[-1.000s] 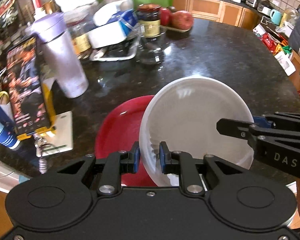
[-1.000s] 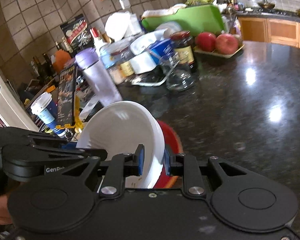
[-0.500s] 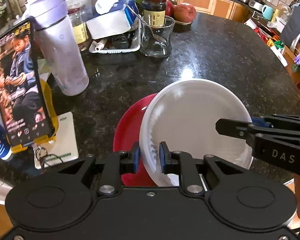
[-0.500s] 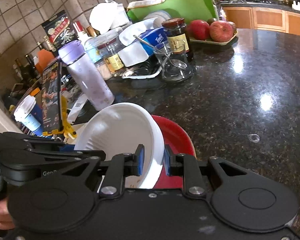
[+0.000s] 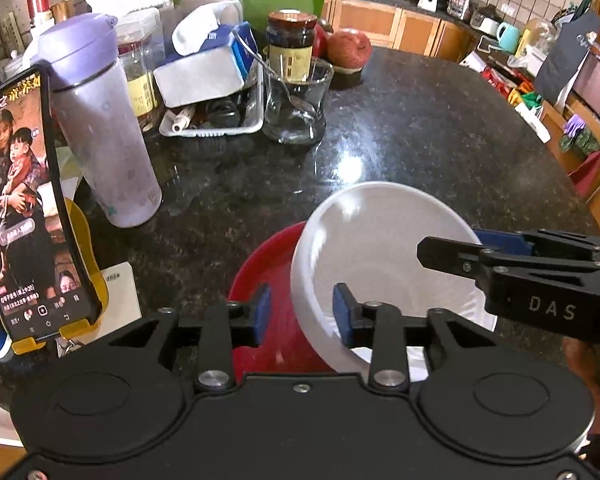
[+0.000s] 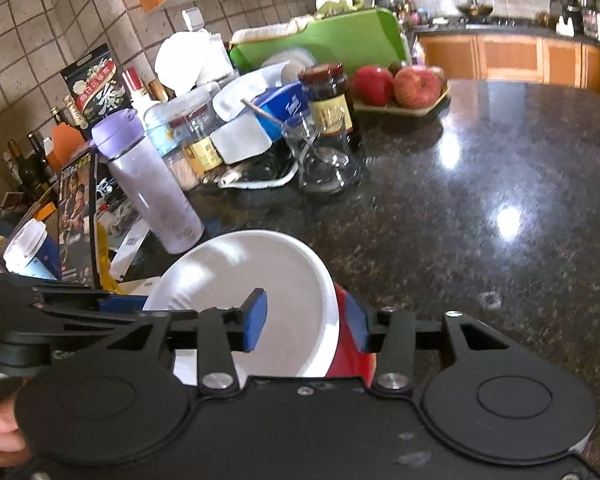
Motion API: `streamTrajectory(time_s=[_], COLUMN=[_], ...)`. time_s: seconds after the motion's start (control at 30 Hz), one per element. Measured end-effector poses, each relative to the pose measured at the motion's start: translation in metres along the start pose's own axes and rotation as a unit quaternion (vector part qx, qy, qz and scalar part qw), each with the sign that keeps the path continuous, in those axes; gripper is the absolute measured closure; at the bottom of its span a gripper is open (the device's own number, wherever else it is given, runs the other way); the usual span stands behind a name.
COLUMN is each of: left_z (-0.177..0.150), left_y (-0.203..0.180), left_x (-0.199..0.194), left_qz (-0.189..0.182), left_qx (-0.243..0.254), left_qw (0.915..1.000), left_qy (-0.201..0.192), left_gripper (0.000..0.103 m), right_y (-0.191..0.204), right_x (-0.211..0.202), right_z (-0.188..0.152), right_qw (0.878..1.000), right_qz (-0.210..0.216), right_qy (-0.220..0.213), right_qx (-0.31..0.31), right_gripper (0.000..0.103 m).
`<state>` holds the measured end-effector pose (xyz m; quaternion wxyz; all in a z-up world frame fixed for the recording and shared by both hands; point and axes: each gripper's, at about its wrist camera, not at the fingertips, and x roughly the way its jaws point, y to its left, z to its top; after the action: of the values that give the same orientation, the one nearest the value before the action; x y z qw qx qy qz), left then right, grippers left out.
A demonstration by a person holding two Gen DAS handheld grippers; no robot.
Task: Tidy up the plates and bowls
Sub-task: 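Lower the bowls onto the red plate and open both grippers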
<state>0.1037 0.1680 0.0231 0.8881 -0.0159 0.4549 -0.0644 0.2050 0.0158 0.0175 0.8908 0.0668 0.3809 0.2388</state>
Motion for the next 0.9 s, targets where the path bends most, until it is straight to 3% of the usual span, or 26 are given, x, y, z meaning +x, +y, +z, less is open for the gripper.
streamTrajectory(time_s=[0.33,0.57,0.9], left_z=[-0.005,-0.012,-0.022], left_y=[0.004,0.004,-0.003], left_x=[-0.013,-0.025,-0.043], left_qz=[0.026,0.06,0.055], left_qx=[0.011,0.02,0.024], left_qw=[0.9985,0.9939,0.991], left_qy=[-0.047,-0.09,-0.12], left_gripper=[0.052,0.049,0.049], right_y=[0.004,0.017,0.03], right_x=[-0.013,-0.038,-0.072], right_z=[-0.002,-0.015,-0.038], right_qw=[0.999,0.993,0.987], right_qz=[-0.022,-0.064,-0.075], right_qy=[-0.045,-0.097,-0.137], right_qx=[0.005,-0.008,-0.023], right_gripper=[0.053,0.052,0.05])
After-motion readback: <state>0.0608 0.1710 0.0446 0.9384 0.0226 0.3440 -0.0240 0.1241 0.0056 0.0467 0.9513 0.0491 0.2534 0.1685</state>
